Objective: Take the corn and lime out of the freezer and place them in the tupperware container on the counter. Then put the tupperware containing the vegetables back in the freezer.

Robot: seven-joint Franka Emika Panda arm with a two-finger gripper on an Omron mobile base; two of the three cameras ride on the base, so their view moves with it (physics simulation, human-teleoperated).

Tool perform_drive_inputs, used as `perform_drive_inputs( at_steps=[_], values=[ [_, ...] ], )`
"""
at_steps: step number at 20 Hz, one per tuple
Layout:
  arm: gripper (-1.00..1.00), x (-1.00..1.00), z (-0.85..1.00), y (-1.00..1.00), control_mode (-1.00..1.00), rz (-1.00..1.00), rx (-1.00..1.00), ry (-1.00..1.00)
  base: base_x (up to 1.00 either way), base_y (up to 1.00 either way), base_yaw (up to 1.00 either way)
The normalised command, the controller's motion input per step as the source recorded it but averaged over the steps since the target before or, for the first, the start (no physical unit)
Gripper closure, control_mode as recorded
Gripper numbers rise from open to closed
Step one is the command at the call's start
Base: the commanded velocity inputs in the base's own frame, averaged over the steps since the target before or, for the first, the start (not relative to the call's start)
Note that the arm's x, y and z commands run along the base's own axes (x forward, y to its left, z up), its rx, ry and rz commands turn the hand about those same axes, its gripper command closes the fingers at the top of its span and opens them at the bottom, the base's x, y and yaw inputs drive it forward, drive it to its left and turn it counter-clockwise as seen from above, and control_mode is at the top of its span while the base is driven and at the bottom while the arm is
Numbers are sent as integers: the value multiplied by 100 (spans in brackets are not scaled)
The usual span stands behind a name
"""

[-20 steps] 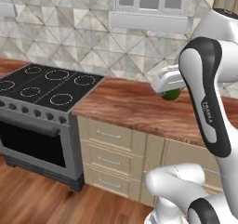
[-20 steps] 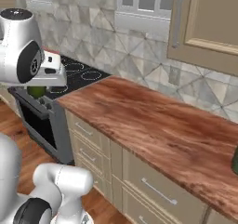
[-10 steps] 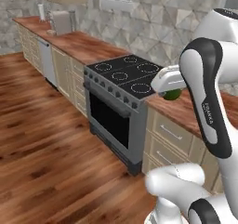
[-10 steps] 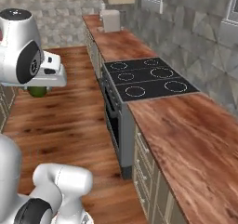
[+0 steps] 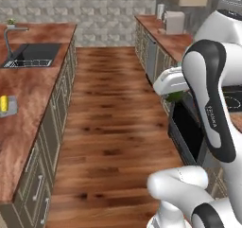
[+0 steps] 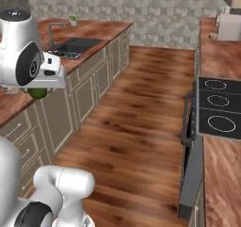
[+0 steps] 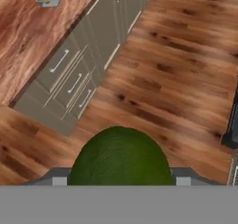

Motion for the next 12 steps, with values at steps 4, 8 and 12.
perform_drive_inputs(
  at_steps=[4, 8, 12],
  values=[
    [100, 0, 0, 0, 100, 0, 0, 0, 72, 3, 72],
    [100, 0, 0, 0, 100, 0, 0, 0, 86, 0, 67],
    [100, 0, 0, 0, 100, 0, 0, 0, 96, -1, 65]
  ],
)
